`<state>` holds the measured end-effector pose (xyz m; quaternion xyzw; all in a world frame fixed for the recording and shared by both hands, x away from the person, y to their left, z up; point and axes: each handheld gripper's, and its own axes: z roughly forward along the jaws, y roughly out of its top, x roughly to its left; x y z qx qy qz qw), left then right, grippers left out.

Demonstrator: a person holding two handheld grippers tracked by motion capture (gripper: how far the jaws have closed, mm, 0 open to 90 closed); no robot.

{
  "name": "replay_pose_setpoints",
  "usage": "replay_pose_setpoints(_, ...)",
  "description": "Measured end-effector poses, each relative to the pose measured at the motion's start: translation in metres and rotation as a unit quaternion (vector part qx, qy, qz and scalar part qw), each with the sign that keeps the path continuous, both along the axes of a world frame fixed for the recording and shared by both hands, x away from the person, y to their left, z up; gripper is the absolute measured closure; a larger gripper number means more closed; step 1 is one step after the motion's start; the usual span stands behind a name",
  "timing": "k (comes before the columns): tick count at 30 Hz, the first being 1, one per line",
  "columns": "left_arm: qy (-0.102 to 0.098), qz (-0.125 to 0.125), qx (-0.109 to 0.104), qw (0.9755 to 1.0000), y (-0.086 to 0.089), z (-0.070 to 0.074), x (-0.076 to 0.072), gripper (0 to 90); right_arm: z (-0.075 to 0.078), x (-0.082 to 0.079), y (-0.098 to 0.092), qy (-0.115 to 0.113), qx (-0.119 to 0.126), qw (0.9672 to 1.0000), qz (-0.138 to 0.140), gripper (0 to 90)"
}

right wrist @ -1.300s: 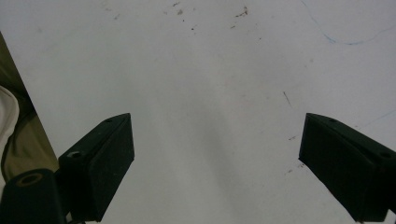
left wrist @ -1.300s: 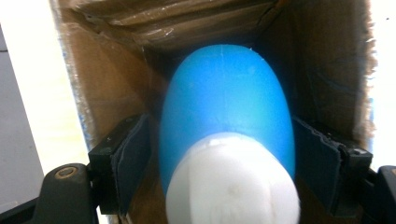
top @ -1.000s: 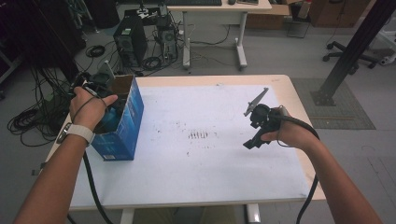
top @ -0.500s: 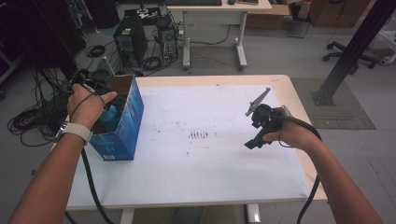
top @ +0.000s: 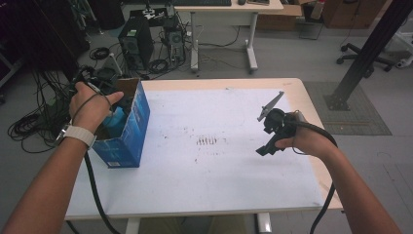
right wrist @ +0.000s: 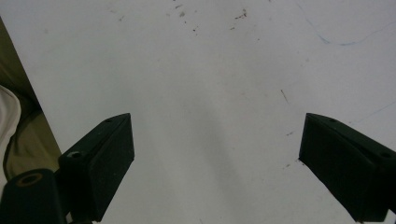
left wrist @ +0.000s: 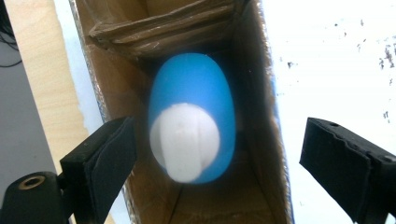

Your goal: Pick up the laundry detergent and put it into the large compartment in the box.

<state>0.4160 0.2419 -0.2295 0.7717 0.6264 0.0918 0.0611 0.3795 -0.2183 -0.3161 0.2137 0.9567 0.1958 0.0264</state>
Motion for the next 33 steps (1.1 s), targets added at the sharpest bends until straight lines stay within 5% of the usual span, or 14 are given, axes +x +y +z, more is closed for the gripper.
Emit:
replay_pose_setpoints(20,-0.003,-0.033,-0.004,0.9994,-0.017,0.026,-0.01,9.8,0.005,-0.004,-0.002,-0.006,0.0,1.0,-0.002,10.4)
replay_pose_setpoints(33,0.011,-0.085,-0.002,0.9963,-0.036,0.036,-0.018,10.6,0.008,-0.007,0.0,-0.008,-0.002,1.0,-0.005,10.4)
